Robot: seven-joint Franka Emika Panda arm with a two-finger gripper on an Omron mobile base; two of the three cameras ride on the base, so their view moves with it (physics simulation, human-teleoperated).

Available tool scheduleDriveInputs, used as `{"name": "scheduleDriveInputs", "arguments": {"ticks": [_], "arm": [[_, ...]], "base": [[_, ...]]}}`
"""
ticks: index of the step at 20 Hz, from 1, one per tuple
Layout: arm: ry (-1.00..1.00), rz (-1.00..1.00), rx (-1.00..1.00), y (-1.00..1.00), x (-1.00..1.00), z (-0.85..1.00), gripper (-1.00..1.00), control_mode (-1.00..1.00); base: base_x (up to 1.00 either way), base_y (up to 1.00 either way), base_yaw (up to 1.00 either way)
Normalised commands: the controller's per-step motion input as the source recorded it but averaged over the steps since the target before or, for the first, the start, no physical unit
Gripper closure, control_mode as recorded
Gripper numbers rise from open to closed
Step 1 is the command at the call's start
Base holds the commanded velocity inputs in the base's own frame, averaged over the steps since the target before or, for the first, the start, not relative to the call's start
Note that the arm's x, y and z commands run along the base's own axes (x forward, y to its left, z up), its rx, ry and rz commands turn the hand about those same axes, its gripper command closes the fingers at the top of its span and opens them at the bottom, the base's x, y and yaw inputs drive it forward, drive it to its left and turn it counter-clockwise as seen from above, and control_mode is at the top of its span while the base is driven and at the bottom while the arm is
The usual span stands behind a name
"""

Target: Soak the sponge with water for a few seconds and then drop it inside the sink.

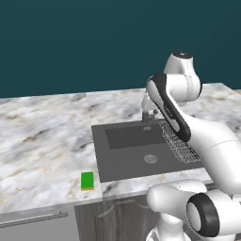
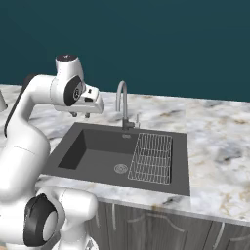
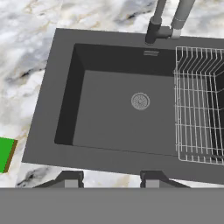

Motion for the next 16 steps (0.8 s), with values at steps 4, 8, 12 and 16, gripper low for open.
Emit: {"name": "scheduleDriveInputs", "arguments": {"ticks": [4,8,12,16], "arm": [[0.0,-0.02,0.0,0.07,0.0,-0.01,-1.0,-1.0],[0.03,0.0,0.02,0.03,-0.01,-0.11,-1.0,-1.0],[0.0,0.0,0.04,-0.01,-0.11,-0.1,-1.0,-1.0],[-0.01,0.0,0.03,-0.24,-0.17,-0.01,-1.0,-1.0]], "base": [[0.0,0.0,0.0],[0.0,0.0,0.0],[0.0,0.0,0.0],[0.0,0.0,0.0]]}}
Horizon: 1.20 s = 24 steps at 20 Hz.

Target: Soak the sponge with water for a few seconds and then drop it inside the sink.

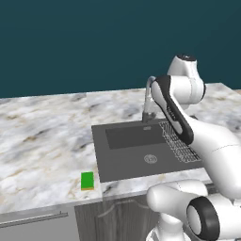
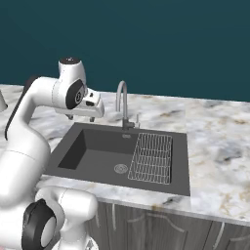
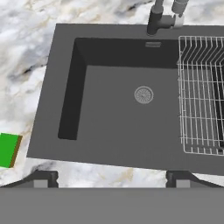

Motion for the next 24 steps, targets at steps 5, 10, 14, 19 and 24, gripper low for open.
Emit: {"name": "scheduleDriveInputs", "arguments": {"ticks": [5,10,14,19,24], "arm": [[0.0,0.0,0.01,-0.32,-0.11,0.01,-1.0,-1.0],[0.0,0.0,0.0,-0.29,-0.11,0.03,-1.0,-1.0],[0.0,0.0,0.0,-0.33,-0.13,0.0,-1.0,-1.0],[-0.04,0.0,0.0,-0.34,-0.22,0.0,-1.0,-1.0],[-0.08,0.0,0.0,-0.24,-0.09,0.0,-1.0,-1.0]], "base": [[0.0,0.0,0.0],[0.0,0.0,0.0],[0.0,0.0,0.0],[0.0,0.0,0.0],[0.0,0.0,0.0]]}}
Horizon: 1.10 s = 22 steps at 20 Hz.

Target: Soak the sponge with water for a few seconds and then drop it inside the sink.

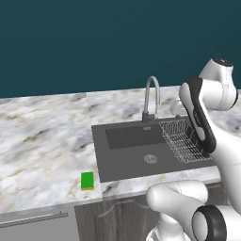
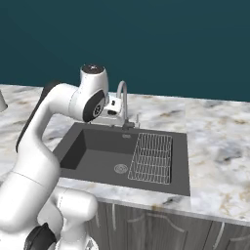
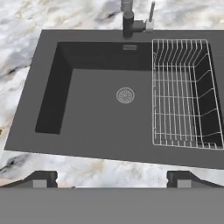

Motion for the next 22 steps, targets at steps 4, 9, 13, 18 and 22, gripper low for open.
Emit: {"name": "scheduleDriveInputs", "arguments": {"ticks": [4,9,13,18,22], "arm": [[-0.11,0.0,0.0,-0.2,-0.06,0.0,-1.0,-1.0],[-0.22,0.0,0.0,-0.27,-0.14,0.0,-1.0,-1.0],[-0.18,0.0,0.0,-0.33,-0.08,0.0,-1.0,-1.0],[-0.15,0.0,0.0,-0.28,-0.03,0.0,-1.0,-1.0],[-0.12,0.0,0.01,-0.19,0.0,0.0,-1.0,-1.0]], "base": [[0.0,0.0,0.0],[0.0,0.0,0.0],[0.0,0.0,0.0],[0.0,0.0,0.0],[0.0,0.0,0.0]]}}
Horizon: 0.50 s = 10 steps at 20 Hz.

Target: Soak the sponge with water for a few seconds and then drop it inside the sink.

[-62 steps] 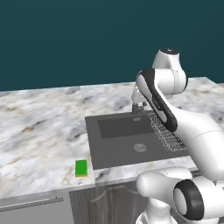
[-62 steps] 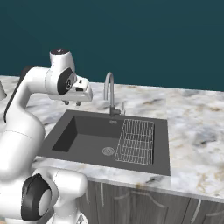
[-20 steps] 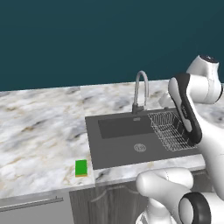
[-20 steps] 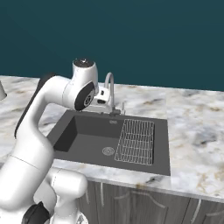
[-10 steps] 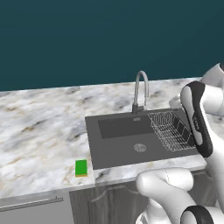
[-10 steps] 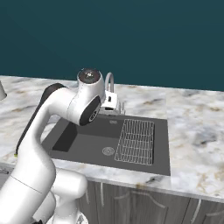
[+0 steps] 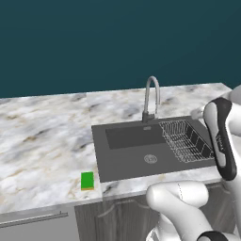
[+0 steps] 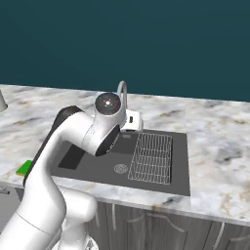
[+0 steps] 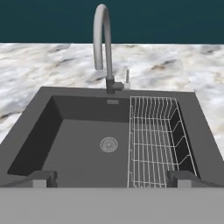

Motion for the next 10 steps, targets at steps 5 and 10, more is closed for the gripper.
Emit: {"name": "scheduleDriveInputs", "arguments": {"ticks": [5,10], "arm": [[-0.09,0.0,0.03,-0.08,0.11,0.0,-1.0,-1.0],[-0.09,0.0,0.04,-0.01,0.22,0.0,-1.0,-1.0]], "base": [[0.0,0.0,0.0],[0.0,0.0,0.0]]}}
